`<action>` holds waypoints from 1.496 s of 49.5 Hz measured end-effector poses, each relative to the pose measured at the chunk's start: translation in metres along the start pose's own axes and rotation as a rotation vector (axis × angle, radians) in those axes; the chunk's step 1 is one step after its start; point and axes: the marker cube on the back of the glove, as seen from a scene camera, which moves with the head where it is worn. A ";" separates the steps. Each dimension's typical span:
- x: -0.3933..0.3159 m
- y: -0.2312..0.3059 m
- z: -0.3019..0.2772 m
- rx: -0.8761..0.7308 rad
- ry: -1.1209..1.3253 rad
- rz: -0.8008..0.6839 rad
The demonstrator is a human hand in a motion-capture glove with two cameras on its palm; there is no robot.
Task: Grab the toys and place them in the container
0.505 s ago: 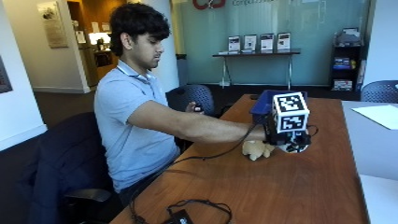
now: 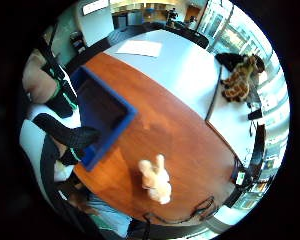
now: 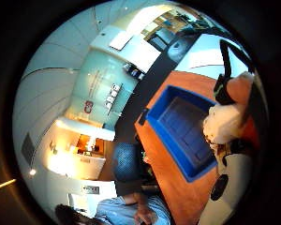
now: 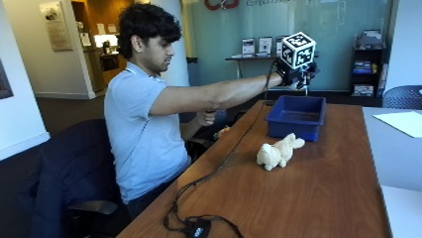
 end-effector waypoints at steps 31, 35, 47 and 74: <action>0.066 0.104 0.029 -0.570 0.250 0.234; 0.093 0.137 0.034 -0.635 0.270 0.296; 0.144 0.198 0.073 -0.758 0.312 0.393; 0.177 0.201 0.108 -0.348 0.330 0.231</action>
